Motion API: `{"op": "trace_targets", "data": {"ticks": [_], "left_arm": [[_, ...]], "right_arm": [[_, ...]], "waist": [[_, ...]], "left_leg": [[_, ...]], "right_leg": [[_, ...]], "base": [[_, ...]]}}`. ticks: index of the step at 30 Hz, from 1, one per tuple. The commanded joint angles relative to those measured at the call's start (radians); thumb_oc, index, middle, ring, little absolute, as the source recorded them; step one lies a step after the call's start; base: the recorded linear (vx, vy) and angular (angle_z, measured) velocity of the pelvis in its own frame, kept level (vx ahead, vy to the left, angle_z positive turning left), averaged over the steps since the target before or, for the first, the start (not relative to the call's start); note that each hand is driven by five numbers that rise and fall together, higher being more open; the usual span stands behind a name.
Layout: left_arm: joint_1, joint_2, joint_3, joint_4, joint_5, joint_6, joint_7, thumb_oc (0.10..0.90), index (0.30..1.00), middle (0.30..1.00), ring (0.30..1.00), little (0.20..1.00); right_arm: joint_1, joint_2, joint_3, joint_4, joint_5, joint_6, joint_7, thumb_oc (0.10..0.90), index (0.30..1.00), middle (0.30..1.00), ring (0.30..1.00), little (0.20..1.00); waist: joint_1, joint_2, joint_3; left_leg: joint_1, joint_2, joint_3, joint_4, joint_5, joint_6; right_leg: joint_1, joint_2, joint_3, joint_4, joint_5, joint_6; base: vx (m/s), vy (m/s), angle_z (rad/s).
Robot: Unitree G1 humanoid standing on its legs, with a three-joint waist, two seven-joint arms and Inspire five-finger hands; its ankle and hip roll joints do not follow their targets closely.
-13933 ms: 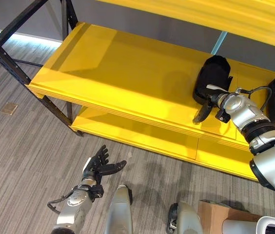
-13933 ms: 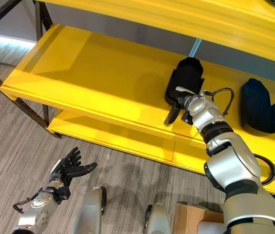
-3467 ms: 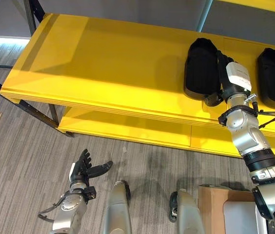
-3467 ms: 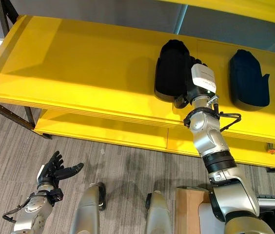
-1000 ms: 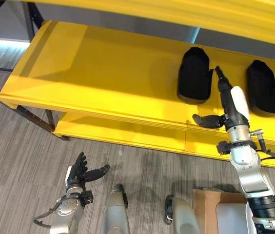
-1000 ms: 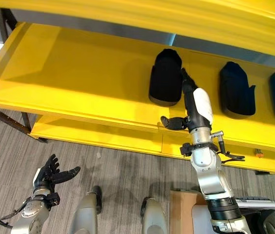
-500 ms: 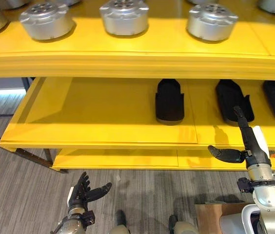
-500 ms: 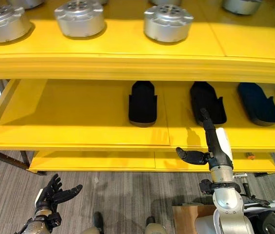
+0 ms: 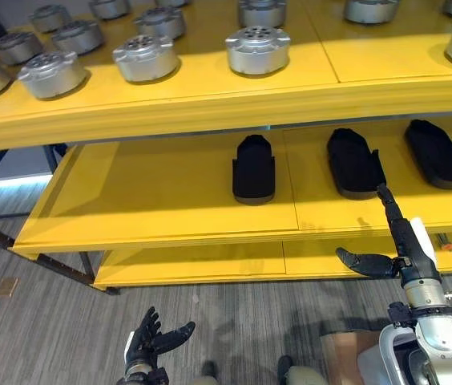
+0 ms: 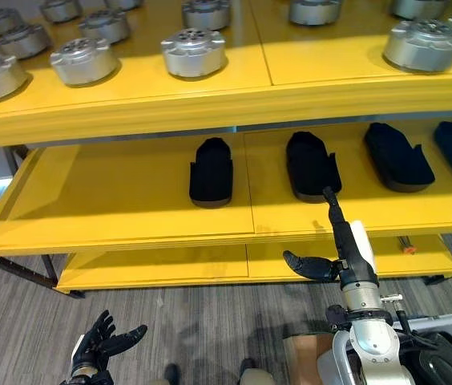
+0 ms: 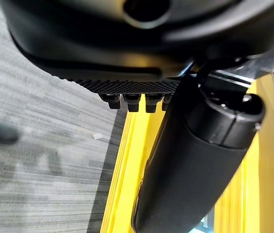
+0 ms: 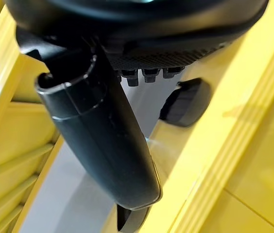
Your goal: Move parts from the plastic box to the shelf.
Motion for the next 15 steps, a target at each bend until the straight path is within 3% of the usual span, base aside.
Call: {"op": "trace_targets", "data": {"ticks": [1, 3, 4, 8, 15], "left_arm": [[-0.041, 0.038, 0.061, -0.096, -0.01, -0.106, -0.017, 0.9, 1.0, 1.0, 1.0, 1.0], [-0.037, 0.032, 0.056, -0.093, -0.009, -0.108, -0.024, 0.9, 1.0, 1.0, 1.0, 1.0], [-0.032, 0.036, 0.047, -0.089, -0.005, -0.103, -0.025, 0.9, 1.0, 1.0, 1.0, 1.0], [-0.011, 0.052, 0.056, -0.113, -0.003, -0.104, -0.02, 0.9, 1.0, 1.0, 1.0, 1.0], [-0.02, 0.062, 0.068, -0.11, -0.003, -0.105, -0.003, 0.9, 1.0, 1.0, 1.0, 1.0]], "right_arm": [[-0.116, -0.034, 0.01, -0.069, 0.054, -0.116, -0.007, 0.9, 1.0, 1.0, 1.0, 1.0], [-0.114, -0.027, 0.009, -0.067, 0.072, -0.115, 0.002, 0.9, 1.0, 1.0, 1.0, 1.0], [-0.103, -0.014, 0.009, -0.065, 0.074, -0.11, 0.007, 0.9, 1.0, 1.0, 1.0, 1.0], [-0.093, 0.01, 0.02, -0.061, 0.087, -0.102, 0.013, 0.9, 1.0, 1.0, 1.0, 1.0], [-0.107, 0.022, 0.036, -0.041, 0.076, -0.088, 0.003, 0.9, 1.0, 1.0, 1.0, 1.0]], "waist": [[0.001, -0.041, -0.052], [-0.008, -0.033, -0.054], [-0.016, -0.022, -0.069], [-0.012, -0.025, -0.086], [-0.008, -0.039, -0.087]], "left_leg": [[-0.056, -0.084, -0.067, 0.167, -0.136, -0.002], [-0.046, -0.082, -0.047, 0.132, -0.147, 0.01], [-0.008, -0.075, -0.039, 0.056, -0.133, 0.018], [0.04, -0.081, -0.017, -0.076, -0.098, 0.038], [0.058, -0.106, 0.007, -0.124, -0.086, 0.06]], "right_leg": [[0.073, 0.014, 0.04, -0.164, 0.088, 0.07], [0.071, 0.016, 0.048, -0.156, 0.093, 0.075], [0.07, 0.013, 0.05, -0.164, 0.106, 0.084], [0.055, -0.018, 0.058, -0.187, 0.142, 0.113], [0.027, -0.045, 0.083, -0.19, 0.182, 0.149]], "base": [[0.06, 0.125, -0.56], [0.05, 0.18, -0.63], [0.06, 0.259, -0.44], [-0.01, 0.24, -0.07], [-0.05, 0.162, -0.13]]}}
